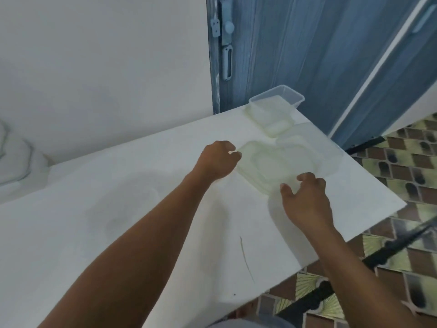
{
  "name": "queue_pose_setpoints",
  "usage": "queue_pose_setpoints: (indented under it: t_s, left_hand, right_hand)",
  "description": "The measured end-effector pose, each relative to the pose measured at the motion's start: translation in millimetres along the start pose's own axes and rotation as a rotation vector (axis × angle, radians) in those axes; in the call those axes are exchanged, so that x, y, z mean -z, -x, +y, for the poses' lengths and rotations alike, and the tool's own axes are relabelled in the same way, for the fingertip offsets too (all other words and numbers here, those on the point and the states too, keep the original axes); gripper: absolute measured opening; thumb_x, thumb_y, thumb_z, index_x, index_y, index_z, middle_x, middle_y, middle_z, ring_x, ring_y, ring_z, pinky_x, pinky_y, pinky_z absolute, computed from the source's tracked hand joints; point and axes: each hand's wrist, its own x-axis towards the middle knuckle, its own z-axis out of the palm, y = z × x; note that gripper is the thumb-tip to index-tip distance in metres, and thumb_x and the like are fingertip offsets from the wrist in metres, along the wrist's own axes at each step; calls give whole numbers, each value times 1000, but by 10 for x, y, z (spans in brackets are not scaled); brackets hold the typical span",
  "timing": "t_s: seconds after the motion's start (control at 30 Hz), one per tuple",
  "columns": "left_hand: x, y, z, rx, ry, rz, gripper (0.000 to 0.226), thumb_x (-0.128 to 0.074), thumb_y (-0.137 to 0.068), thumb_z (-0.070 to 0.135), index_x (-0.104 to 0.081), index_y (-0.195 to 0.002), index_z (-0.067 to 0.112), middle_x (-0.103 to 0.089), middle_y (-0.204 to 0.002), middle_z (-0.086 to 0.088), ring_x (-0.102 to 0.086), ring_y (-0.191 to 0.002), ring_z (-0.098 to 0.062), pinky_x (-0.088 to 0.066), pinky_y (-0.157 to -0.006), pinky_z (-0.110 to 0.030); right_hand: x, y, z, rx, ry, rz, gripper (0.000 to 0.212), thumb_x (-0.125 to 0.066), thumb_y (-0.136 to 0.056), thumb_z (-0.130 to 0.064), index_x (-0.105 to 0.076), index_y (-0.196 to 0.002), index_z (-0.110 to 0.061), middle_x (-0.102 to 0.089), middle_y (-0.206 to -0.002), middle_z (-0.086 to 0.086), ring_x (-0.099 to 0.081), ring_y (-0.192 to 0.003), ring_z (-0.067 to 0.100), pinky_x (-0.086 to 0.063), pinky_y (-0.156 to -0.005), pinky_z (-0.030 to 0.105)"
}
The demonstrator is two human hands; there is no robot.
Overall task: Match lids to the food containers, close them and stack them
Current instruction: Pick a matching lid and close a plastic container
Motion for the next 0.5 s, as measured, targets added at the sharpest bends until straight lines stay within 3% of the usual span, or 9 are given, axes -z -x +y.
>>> queue_pose_setpoints:
  t_s: [0.07, 0.13, 0.27, 0.33, 0.4, 0.5]
  left_hand:
    - [-158, -114, 85, 19, -58, -70, 58, -52, -100, 50, -47, -151, 21, -50, -153, -3, -37, -145, -27, -32, -118, -42]
    - [-275, -172, 144, 28, -168, -112, 66, -46, -101, 56, -36, -157, 22, -44, -157, -3, -27, -148, -31, -25, -117, -50]
    - [-377, -250, 139, 44, -226, -100, 68, -45, -100, 61, -39, -155, 22, -45, -154, -4, -29, -145, -33, -27, -113, -52]
    - [-352, -279, 75, 71, -121, -40, 61, -50, -99, 58, -51, -146, 19, -53, -146, -5, -41, -138, -32, -37, -112, -47]
    - [-293, -278, -15, 93, 64, 67, 42, -59, -98, 48, -66, -123, 15, -65, -125, -3, -56, -121, -27, -47, -99, -37]
    - [-117, -197, -107, 147, 330, 194, 32, -63, -96, 44, -63, -109, 15, -62, -111, 3, -58, -105, -20, -47, -80, -32]
  right_hand:
    - [0, 3, 32, -15, 5, -56, 59, -53, -99, -45, -36, -146, -14, -36, -144, 12, -56, -117, 36, -45, -89, 40]
    - [-3, -6, 49, -20, -31, -97, 63, -53, -100, -44, -33, -151, -13, -33, -149, 12, -53, -124, 34, -43, -96, 39]
    - [6, -29, 44, -39, -136, -112, 64, -54, -100, -43, -35, -152, -12, -34, -151, 11, -50, -129, 30, -38, -95, 30]
    - [13, -47, 40, -51, -176, -100, 61, -54, -99, -42, -39, -151, -12, -37, -149, 11, -50, -128, 29, -38, -97, 31]
    - [0, -54, 50, -57, -234, -80, 55, -55, -99, -41, -46, -146, -16, -43, -142, 8, -52, -124, 26, -40, -101, 33]
    - [-61, -57, -5, -91, -454, -37, 36, -60, -96, -42, -59, -126, -22, -61, -119, 2, -63, -100, 20, -51, -92, 38]
